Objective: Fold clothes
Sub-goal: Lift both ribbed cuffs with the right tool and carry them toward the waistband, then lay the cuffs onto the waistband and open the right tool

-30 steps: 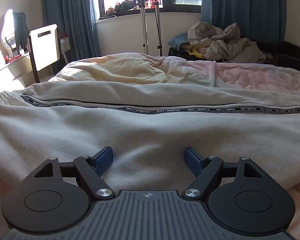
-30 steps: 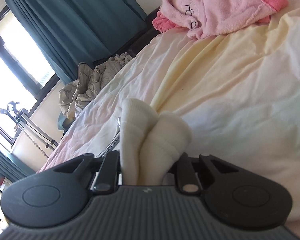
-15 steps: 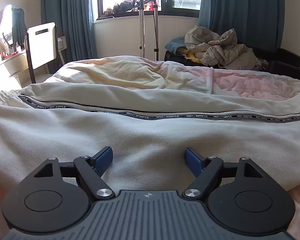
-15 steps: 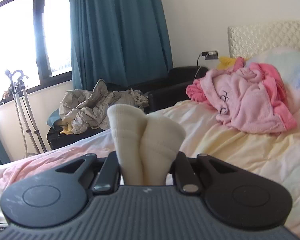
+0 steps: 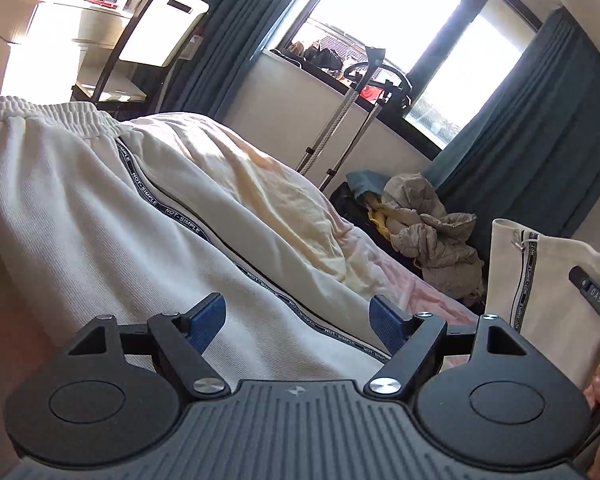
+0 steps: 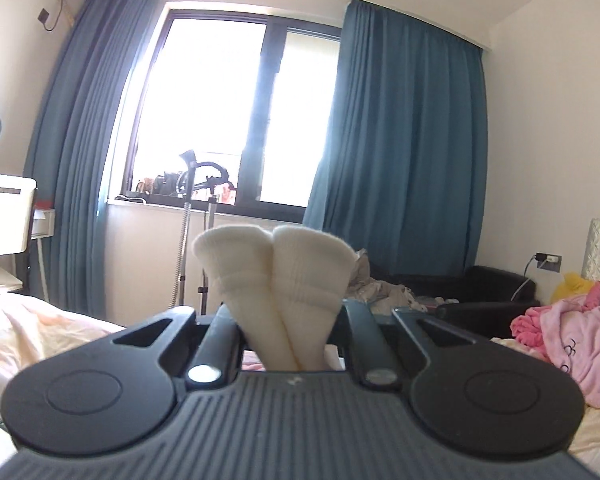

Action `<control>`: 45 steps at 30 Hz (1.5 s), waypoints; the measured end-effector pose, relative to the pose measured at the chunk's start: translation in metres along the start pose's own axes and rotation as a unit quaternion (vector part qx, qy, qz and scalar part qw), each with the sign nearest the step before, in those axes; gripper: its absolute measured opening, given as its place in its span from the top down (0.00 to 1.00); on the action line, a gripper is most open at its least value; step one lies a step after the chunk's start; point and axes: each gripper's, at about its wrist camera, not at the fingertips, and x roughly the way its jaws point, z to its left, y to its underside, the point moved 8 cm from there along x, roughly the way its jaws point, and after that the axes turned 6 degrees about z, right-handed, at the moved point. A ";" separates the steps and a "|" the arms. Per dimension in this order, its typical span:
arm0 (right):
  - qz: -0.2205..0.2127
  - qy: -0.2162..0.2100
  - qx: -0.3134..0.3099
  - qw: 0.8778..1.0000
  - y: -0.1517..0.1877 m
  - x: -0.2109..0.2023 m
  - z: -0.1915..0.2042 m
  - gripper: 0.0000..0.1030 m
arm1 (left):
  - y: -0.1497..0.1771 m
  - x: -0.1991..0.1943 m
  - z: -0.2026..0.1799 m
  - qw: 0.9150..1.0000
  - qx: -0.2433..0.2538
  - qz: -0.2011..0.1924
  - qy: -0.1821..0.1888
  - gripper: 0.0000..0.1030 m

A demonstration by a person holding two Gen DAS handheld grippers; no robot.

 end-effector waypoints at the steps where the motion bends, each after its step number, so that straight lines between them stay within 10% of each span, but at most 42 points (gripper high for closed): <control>1: 0.000 -0.015 -0.011 1.000 0.006 -0.005 0.021 0.87 | -0.002 -0.003 0.005 1.000 -0.013 -0.003 -0.003 0.20; 10: 0.079 -0.112 -0.150 0.979 0.142 -0.050 0.154 0.87 | -0.001 -0.008 0.012 1.000 -0.014 -0.007 0.004 0.20; 23: 0.154 -0.266 -0.138 0.942 0.142 -0.105 0.125 0.42 | 0.044 0.017 -0.036 0.991 0.096 0.050 0.073 0.20; 35: 0.152 -0.133 0.048 0.978 0.143 -0.086 -0.016 0.42 | 0.092 0.042 -0.041 0.977 0.203 0.052 -0.044 0.20; 45: 0.215 -0.149 0.122 0.957 0.202 -0.056 -0.051 0.40 | 0.102 0.035 -0.043 0.971 0.223 0.037 -0.076 0.20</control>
